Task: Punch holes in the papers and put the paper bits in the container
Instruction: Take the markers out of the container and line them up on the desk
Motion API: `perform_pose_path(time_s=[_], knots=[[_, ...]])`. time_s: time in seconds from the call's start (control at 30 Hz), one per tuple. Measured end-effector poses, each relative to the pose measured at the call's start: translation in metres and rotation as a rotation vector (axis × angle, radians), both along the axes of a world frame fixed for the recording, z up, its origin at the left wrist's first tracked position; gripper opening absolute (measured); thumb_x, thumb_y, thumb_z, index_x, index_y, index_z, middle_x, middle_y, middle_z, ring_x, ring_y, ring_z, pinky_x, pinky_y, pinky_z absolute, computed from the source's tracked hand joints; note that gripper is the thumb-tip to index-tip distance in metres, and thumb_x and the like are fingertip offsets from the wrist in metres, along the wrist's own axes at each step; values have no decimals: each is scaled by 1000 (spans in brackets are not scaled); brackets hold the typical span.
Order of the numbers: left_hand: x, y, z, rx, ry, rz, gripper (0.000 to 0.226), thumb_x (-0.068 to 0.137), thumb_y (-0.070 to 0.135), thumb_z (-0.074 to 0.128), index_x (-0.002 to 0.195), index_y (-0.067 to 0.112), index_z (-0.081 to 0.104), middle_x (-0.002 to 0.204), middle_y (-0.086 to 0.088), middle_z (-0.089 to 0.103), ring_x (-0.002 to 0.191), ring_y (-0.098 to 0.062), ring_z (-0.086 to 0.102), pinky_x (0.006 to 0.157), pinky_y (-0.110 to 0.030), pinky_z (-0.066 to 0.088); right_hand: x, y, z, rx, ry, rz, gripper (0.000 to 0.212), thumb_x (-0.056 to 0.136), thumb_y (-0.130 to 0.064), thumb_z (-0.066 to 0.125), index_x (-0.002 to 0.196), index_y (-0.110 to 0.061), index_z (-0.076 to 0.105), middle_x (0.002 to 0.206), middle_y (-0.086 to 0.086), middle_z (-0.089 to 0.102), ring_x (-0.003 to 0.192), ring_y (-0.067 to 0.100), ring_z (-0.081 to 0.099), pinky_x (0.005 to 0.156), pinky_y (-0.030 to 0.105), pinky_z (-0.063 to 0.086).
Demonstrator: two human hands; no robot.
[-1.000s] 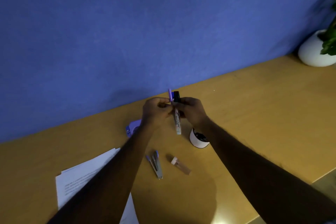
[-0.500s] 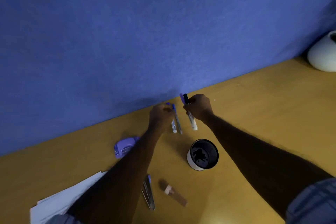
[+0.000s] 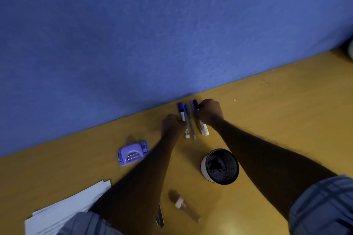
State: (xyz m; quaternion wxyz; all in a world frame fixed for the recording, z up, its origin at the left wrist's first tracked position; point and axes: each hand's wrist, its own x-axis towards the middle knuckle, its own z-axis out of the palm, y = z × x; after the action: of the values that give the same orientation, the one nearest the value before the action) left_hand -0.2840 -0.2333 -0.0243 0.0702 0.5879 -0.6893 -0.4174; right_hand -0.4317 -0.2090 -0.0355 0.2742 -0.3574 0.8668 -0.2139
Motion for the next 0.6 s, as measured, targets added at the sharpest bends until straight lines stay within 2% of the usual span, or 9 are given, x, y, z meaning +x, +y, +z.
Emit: perform_pose_path(time_s=[0.17,0.4,0.6], knots=[[-3,-3,-2,-31,-3,-5,24,86,26,64,84,5,76,86,-16,74,86,-27,70,65,-26,40,-9,2,0,9,59,-45,21,87,-30,65,98,-13,69,91,5,70,80,22,67,71,42,61],[-5,-3,-8,-54,7,-1,20,86,23,65,90,6,76,91,-11,75,85,-23,70,65,-26,44,-8,2,-2,-22,33,1,21,85,-22,70,104,-13,68,94,2,67,83,15,62,74,35,58],[-4,-4,-9,-53,35,0,19,84,24,68,88,7,76,88,-10,76,81,-21,71,67,-29,53,-6,4,-3,-56,0,-13,20,84,-25,72,99,-13,66,85,-1,61,72,8,55,62,24,50]])
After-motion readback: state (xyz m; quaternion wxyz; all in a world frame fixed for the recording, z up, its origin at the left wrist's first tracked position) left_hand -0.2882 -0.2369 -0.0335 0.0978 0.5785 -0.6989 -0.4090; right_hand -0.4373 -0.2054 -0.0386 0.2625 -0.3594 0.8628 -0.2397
